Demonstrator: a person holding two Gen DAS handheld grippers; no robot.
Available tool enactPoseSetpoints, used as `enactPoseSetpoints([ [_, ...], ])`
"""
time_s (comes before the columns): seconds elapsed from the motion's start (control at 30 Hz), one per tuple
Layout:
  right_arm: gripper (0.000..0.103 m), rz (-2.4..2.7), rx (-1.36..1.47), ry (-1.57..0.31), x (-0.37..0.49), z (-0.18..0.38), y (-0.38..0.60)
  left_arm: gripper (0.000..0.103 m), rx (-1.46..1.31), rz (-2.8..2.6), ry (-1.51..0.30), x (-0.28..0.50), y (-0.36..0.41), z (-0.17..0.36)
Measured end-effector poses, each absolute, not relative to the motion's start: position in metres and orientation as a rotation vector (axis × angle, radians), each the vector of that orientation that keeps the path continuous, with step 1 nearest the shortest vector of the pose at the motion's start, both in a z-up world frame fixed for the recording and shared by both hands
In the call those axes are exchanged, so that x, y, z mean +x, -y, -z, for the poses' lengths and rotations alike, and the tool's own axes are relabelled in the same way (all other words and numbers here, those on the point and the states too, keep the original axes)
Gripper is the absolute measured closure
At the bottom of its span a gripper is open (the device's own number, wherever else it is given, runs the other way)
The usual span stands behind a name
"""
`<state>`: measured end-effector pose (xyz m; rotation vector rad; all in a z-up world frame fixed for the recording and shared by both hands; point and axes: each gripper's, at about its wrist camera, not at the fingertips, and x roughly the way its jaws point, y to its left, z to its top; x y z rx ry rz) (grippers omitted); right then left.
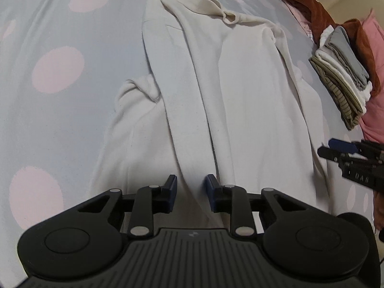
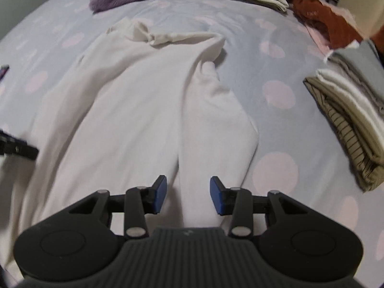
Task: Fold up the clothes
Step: 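Lower the white garment flat onto the bed and open both grippers, then pinch the white top's sleeve with the right gripper and smooth it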
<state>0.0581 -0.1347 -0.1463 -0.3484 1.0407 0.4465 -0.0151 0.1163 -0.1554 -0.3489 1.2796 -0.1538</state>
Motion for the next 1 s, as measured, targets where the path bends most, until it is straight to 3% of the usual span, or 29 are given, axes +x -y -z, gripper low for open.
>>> enactPoseSetpoints([
  [0.17,0.060,-0.436,-0.347,-1.051,0.050,0.149,0.138,0.083,-0.349,0.134,-1.285,-0.016,-0.112,0.157],
  [0.2,0.061,-0.435,-0.351,-1.052,0.048,0.150,0.138,0.092,-0.354,0.140,-1.281,-0.016,-0.112,0.155],
  [0.27,0.068,-0.431,-0.354,-1.058,0.045,0.151,0.140,0.103,-0.365,0.138,-1.266,-0.017,-0.119,0.149],
  [0.43,0.101,-0.428,-0.332,-1.082,0.047,0.155,0.149,0.103,-0.395,0.085,-1.209,-0.018,-0.155,0.129],
  [1.0,0.102,-0.417,-0.340,-1.066,0.049,0.148,0.157,0.103,-0.373,-0.367,-1.036,-0.009,-0.315,0.069],
])
